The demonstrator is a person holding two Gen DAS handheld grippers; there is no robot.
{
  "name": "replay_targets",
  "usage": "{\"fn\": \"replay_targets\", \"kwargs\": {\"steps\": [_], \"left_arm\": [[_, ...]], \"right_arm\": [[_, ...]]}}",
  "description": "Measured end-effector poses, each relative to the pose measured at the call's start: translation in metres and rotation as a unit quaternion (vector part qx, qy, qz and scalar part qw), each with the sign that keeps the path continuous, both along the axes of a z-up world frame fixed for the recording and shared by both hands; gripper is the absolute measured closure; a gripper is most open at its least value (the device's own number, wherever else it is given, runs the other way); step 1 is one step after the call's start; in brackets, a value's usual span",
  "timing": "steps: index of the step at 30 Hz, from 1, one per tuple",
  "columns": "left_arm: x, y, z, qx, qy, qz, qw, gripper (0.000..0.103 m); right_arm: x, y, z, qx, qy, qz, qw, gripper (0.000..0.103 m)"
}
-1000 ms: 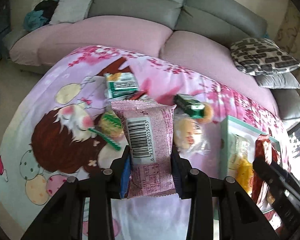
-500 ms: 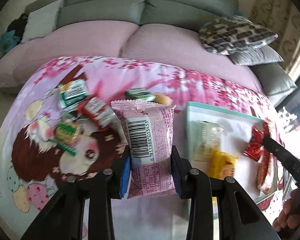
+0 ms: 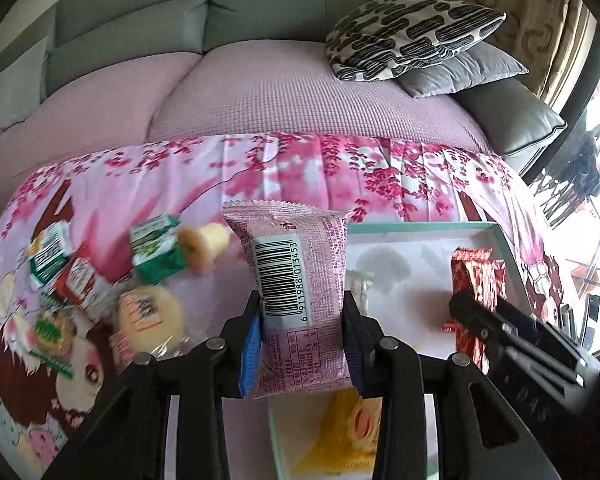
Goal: Organize snacks
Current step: 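Lower both packs into the tray and open both grippers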
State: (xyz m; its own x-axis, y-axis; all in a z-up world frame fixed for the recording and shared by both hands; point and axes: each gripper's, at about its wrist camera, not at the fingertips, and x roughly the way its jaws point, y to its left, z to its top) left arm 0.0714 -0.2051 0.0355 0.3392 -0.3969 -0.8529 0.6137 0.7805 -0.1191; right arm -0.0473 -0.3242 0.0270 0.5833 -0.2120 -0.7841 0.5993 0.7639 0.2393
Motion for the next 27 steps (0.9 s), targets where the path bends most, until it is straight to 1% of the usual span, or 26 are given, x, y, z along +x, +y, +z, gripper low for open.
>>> {"fn": "replay_targets", "kwargs": {"steps": [12,17,21,22,23,27], "left_arm": [[0.005,-0.048,-0.017,0.006,0.027,-0.026,0.9993,0.065],[-0.001,-0.057,-0.024,0.012,0.032,-0.035,0.9988,0.065],[-0.003,-0.057,-0.024,0.012,0.036,-0.033,0.9987,0.064],[-0.004,-0.056,-0.023,0.011,0.037,-0.032,0.9988,0.062],[-0.004,-0.055,-0.022,0.009,0.036,-0.031,0.9988,0.057],[-0.008,-0.042,-0.015,-0.007,0.037,-0.026,0.9989,0.048]], "right_arm": [[-0.003,-0.014,-0.006,-0.003,0.009,-0.02,1.0,0.055],[-0.007,-0.02,-0.008,-0.005,0.015,-0.034,0.999,0.054],[-0.01,-0.024,-0.008,-0.002,0.014,-0.041,0.999,0.054],[-0.01,-0.025,-0.008,-0.001,0.014,-0.041,0.999,0.053],[-0.01,-0.025,-0.007,-0.003,0.015,-0.041,0.999,0.052],[-0.011,-0.025,-0.006,-0.006,0.017,-0.042,0.999,0.052]]}}
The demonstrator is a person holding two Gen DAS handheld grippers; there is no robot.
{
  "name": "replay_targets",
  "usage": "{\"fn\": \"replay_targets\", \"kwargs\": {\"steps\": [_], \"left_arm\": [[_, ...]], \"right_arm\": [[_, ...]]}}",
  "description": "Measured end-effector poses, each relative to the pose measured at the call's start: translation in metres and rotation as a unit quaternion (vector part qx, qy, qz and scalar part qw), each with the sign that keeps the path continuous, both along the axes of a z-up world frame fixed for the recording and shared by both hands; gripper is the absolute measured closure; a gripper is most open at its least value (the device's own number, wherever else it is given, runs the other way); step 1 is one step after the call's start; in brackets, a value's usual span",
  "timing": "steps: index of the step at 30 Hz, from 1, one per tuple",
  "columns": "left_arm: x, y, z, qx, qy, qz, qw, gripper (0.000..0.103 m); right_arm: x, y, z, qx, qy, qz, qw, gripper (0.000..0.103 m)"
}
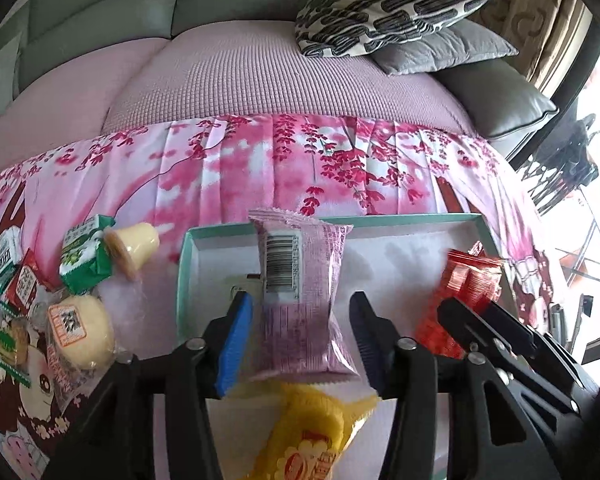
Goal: Organize snacks
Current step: 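Lower both packs into the tray and open both grippers, then move both tools back over the snack pile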
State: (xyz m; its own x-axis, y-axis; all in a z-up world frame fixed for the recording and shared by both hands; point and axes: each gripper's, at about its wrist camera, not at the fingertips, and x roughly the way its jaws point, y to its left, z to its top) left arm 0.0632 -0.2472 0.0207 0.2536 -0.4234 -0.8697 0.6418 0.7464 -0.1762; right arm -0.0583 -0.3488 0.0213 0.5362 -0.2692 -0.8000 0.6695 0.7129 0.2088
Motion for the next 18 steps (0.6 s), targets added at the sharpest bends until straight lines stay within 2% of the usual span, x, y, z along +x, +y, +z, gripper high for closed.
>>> {"fn": "replay_targets", "kwargs": {"steps": [2,5,7,9,11,14,16,18], "left_arm": [[-0.003,0.01,0.002,-0.006,-0.002,0.005,1.0,0.041],[0.0,0.023,0.002,0.007,-0.003,0.026,0.9996,0.041],[0.005,0.035,0.004,0.009,-0.006,0.047,0.9988,0.04],[0.01,0.046,0.007,0.022,-0.019,0.073,0.9969,0.035],[0.016,0.058,0.008,0.035,-0.033,0.098,0.9941,0.021],[0.024,0.076,0.005,0.051,-0.044,0.129,0.9894,0.02],[0.027,0.086,0.002,0.058,-0.048,0.148,0.9861,0.016],[0.029,0.095,-0.002,0.062,-0.053,0.162,0.9835,0.01]], "right_arm": [[-0.001,0.001,0.002,-0.003,-0.001,0.001,1.0,0.052],[-0.001,0.004,0.005,-0.006,-0.001,0.005,1.0,0.049],[0.001,0.008,0.005,-0.008,0.004,0.012,1.0,0.041],[0.004,0.014,0.005,-0.014,0.011,0.024,1.0,0.038],[0.006,0.018,0.005,-0.017,0.015,0.031,0.999,0.033],[0.008,0.025,0.004,-0.015,0.015,0.042,0.999,0.026],[0.009,0.028,0.003,-0.017,0.015,0.049,0.999,0.012],[0.011,0.032,0.003,-0.02,0.013,0.061,0.998,0.004]]}}
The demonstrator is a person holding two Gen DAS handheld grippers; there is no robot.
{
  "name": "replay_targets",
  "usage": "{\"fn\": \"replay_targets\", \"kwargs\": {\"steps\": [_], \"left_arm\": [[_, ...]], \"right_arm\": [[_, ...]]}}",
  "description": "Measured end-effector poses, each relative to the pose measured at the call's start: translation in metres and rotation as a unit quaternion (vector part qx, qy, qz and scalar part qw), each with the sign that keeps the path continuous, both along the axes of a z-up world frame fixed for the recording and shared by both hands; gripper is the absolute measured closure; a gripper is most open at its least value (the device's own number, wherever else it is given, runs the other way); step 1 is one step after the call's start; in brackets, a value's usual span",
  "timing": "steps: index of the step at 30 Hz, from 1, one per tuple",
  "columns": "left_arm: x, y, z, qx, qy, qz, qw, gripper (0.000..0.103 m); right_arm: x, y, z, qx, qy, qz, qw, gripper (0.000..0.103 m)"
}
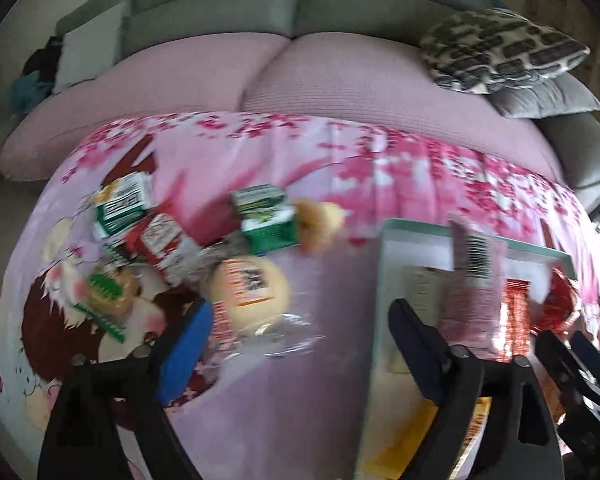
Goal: Organize snacks
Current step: 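Move both tools back over the snack pile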
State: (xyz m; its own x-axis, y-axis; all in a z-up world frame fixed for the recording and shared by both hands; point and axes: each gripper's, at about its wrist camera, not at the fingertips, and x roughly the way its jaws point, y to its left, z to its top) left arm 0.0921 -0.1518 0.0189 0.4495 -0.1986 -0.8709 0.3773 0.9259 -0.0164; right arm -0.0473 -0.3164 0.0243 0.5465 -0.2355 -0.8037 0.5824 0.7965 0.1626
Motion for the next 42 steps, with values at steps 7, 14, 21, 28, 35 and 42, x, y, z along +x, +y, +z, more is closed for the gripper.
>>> {"fn": "replay_targets", "kwargs": {"steps": [7,14,21,28,35,42], "left_arm": [[-0.002,0.022,-0.003,-0.007,-0.021,0.023,0.9995,0.008],[-0.001,0.037,0.002,-0.022,-0.021,0.039,0.9988,0.008],[0.005,0.067,0.006,-0.017,-0.021,0.063,0.9976,0.008],[0.019,0.099,0.007,0.005,-0.019,0.1,0.9948,0.008],[0.027,0.128,0.017,-0.002,-0.024,0.117,0.9929,0.008],[0.04,0.169,0.02,0.004,-0.022,0.155,0.9876,0.008]], "right_arm": [[0.003,0.009,0.007,-0.025,-0.013,0.007,1.0,0.0],[0.005,0.012,0.006,-0.024,-0.014,0.005,1.0,0.0],[0.005,0.012,0.009,-0.02,-0.026,0.002,0.999,0.0],[0.012,0.022,0.006,-0.013,-0.018,0.007,1.0,0.0],[0.021,0.039,0.008,-0.007,-0.036,0.023,0.999,0.0],[0.038,0.064,0.007,-0.018,-0.036,0.054,0.998,0.0]]}}
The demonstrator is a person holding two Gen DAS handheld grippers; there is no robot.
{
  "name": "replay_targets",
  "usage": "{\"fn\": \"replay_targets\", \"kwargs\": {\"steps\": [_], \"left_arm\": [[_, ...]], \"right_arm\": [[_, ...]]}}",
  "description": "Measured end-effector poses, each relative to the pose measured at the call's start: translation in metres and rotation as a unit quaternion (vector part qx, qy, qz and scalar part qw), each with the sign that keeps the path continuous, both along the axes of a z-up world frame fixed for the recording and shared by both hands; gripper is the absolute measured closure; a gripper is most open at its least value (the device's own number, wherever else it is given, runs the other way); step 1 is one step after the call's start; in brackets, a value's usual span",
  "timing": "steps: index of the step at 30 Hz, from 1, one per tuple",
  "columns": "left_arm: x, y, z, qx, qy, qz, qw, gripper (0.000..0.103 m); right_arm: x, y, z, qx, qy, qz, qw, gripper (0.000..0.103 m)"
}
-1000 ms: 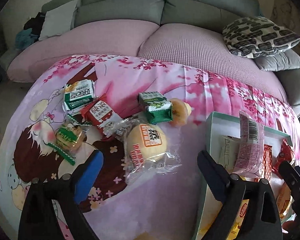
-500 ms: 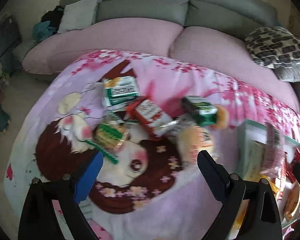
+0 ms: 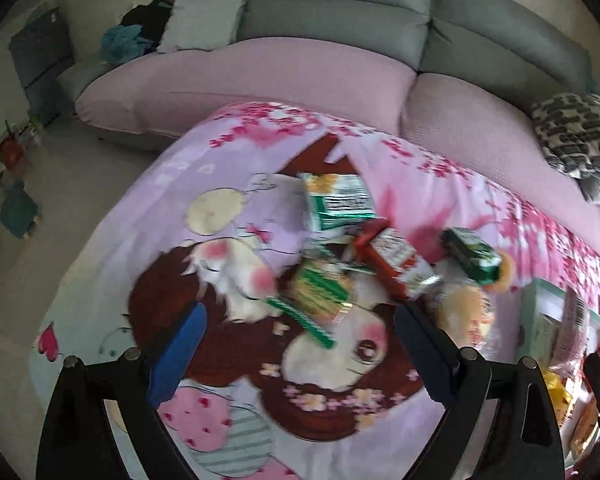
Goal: Organize snacks
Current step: 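Move both tools back over the snack pile, then grasp the green biscuit pack with the left gripper while the right gripper grasps the round bun pack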
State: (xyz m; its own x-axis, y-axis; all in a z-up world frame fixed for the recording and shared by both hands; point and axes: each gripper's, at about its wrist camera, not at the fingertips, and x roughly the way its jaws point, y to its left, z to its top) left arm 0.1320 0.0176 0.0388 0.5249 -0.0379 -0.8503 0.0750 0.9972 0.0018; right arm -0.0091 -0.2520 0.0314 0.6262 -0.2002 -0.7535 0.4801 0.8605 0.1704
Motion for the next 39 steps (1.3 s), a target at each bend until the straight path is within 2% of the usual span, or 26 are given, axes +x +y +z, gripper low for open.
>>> {"fn": "replay_targets", "kwargs": {"steps": [7,15,19,24,30,35,39], "left_arm": [[0.011,0.032,-0.007,-0.028,0.019,0.022,0.9992,0.008],[0.023,0.046,-0.017,-0.052,0.033,0.025,0.9978,0.008],[0.03,0.035,-0.028,-0.046,0.046,-0.003,0.9979,0.008],[0.04,0.015,-0.039,-0.035,0.053,-0.04,0.9972,0.008],[0.045,0.0,-0.054,-0.016,0.066,-0.064,0.9957,0.008],[0.048,-0.013,-0.065,0.0,0.072,-0.079,0.9943,0.018],[0.048,-0.022,-0.073,0.013,0.078,-0.09,0.9928,0.021]], "right_arm": [[0.018,0.033,0.004,-0.018,-0.011,0.04,0.999,0.0],[0.041,0.071,-0.008,-0.004,0.002,0.094,0.996,0.0],[0.051,0.081,-0.014,0.022,0.005,0.111,0.994,0.0],[0.07,0.09,-0.017,0.024,0.021,0.119,0.992,0.001],[0.096,0.092,-0.03,0.044,0.047,0.123,0.99,0.009],[0.11,0.092,-0.046,0.054,0.071,0.124,0.988,0.012],[0.12,0.092,-0.056,0.062,0.083,0.126,0.987,0.014]]}}
